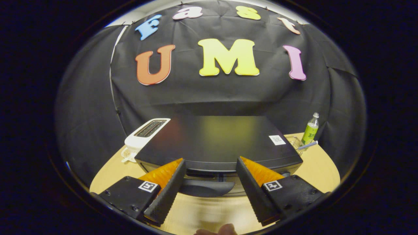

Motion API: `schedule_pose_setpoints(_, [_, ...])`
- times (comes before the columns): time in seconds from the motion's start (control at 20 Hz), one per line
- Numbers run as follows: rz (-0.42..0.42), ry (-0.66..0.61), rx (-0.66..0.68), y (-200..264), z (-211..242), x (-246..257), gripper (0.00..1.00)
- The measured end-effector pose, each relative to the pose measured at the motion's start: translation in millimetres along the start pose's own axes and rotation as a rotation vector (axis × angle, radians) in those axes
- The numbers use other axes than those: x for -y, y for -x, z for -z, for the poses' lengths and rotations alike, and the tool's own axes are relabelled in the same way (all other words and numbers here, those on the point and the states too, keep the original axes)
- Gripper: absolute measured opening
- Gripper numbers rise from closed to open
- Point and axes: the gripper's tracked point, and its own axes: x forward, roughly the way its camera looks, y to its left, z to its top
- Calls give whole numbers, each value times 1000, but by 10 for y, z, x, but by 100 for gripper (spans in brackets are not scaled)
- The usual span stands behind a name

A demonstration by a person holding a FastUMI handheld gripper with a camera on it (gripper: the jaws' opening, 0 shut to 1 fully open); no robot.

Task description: Open the toaster oven, put the food inside, and close the toaster oven door.

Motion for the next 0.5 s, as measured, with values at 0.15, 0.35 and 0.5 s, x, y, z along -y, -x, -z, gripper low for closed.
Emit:
schedule_pose_setpoints(0.15, [26,113,24,-15,88,-11,100])
schedule_pose_setpoints(0.35, [38,161,64,15,157,4,100])
schedule_pose_setpoints(0.5, [21,22,24,103,318,-30,100])
